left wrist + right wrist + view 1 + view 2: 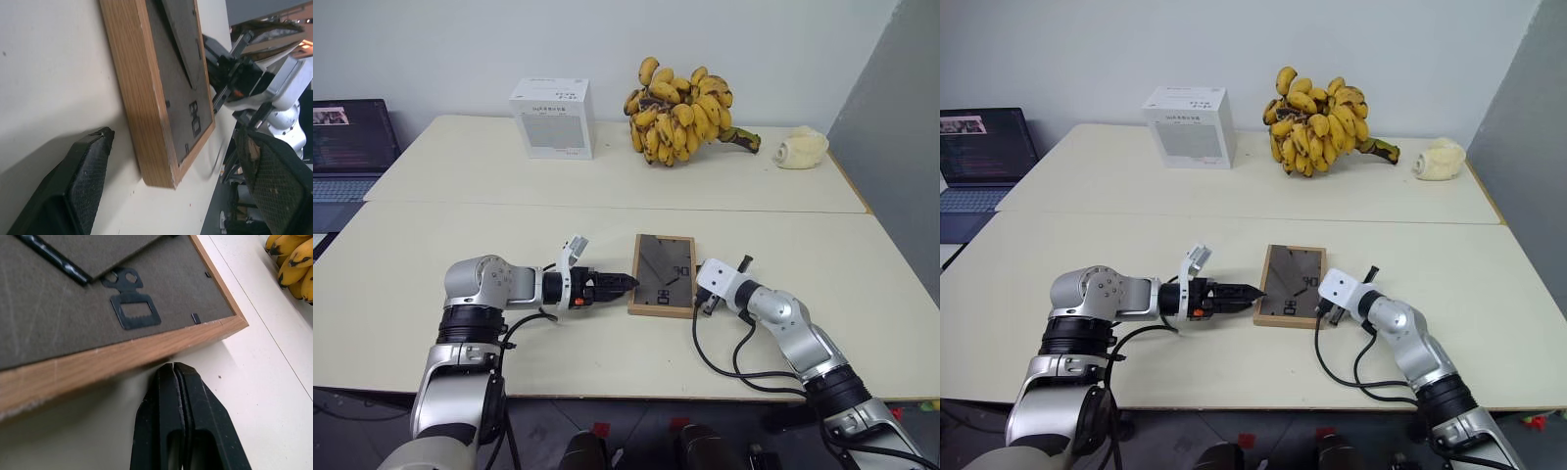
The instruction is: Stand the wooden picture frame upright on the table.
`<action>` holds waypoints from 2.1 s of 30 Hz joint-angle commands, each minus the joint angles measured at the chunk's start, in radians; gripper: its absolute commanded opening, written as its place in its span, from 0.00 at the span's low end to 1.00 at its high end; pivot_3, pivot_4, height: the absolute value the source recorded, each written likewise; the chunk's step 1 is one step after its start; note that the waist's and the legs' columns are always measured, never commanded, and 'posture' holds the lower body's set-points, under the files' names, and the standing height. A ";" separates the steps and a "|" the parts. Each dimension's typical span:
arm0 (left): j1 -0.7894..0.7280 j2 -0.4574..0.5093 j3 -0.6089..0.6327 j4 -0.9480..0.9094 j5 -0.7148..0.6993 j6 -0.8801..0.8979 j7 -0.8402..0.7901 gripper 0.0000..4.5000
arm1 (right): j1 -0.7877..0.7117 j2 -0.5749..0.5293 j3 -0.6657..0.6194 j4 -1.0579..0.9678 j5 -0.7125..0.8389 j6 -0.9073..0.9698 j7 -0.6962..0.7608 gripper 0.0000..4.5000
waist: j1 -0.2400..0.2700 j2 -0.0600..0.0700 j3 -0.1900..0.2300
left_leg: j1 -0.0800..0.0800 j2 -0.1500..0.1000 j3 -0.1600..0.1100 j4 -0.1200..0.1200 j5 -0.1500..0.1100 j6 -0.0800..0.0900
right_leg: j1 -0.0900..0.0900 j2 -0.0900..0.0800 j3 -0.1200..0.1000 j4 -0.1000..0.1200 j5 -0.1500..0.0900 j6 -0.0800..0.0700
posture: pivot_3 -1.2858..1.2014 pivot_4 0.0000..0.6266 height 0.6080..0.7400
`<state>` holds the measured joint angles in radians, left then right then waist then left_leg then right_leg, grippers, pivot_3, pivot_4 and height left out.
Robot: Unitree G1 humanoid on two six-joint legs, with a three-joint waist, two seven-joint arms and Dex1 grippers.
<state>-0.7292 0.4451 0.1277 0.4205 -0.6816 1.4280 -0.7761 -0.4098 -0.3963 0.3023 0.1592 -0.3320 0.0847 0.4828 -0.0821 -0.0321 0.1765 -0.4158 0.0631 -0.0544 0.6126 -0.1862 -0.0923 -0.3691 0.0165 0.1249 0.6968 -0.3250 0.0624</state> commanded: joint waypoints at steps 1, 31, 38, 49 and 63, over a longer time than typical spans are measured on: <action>-0.012 -0.014 0.005 0.053 0.030 -0.033 0.030 0.93 | 0.009 0.028 0.042 -0.017 -0.010 0.001 0.012 0.00 | 0.000 0.000 0.000 | 0.000 0.000 0.000 0.000 0.000 0.000 | 0.000 0.000 0.000 0.000 0.000 0.000 | 0.52 0.24 1.00; 0.127 -0.038 0.098 -0.168 -0.065 0.186 0.171 0.93 | 0.099 -0.040 0.057 -0.098 -0.064 -0.031 0.043 0.00 | 0.002 -0.001 -0.003 | 0.000 -0.001 0.000 -0.003 0.000 -0.001 | 0.000 -0.001 0.000 -0.002 -0.002 0.000 | 0.52 0.24 1.00; 0.087 -0.084 0.111 -0.102 -0.041 0.147 0.195 0.93 | 0.083 0.022 0.069 -0.133 -0.062 0.023 0.036 0.00 | 0.007 -0.002 -0.005 | 0.001 -0.001 0.000 -0.002 0.000 -0.001 | 0.001 -0.001 0.000 -0.002 -0.002 0.000 | 0.52 0.24 1.00; 0.062 -0.112 0.145 -0.078 -0.040 0.146 0.211 0.93 | 0.028 0.098 0.062 -0.106 -0.072 0.071 0.009 0.00 | 0.010 -0.001 -0.005 | 0.001 -0.001 0.000 -0.002 0.000 -0.001 | 0.001 -0.001 0.000 -0.002 -0.002 0.000 | 0.52 0.24 1.00; 0.043 -0.064 0.153 -0.077 -0.063 0.178 0.170 0.85 | 0.019 0.050 0.036 -0.042 -0.074 0.036 -0.005 0.00 | 0.008 -0.002 -0.005 | 0.000 0.000 0.000 -0.003 0.000 -0.001 | 0.000 -0.001 0.000 -0.004 -0.002 0.000 | 0.52 0.24 1.00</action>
<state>-0.6814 0.3620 0.2870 0.3304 -0.7444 1.5881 -0.6012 -0.3886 -0.3211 0.3585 0.0930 -0.4089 0.1218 0.4803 -0.0737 -0.0337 0.1719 -0.4160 0.0627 -0.0547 0.6097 -0.1864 -0.0935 -0.3689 0.0157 0.1247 0.6926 -0.3272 0.0627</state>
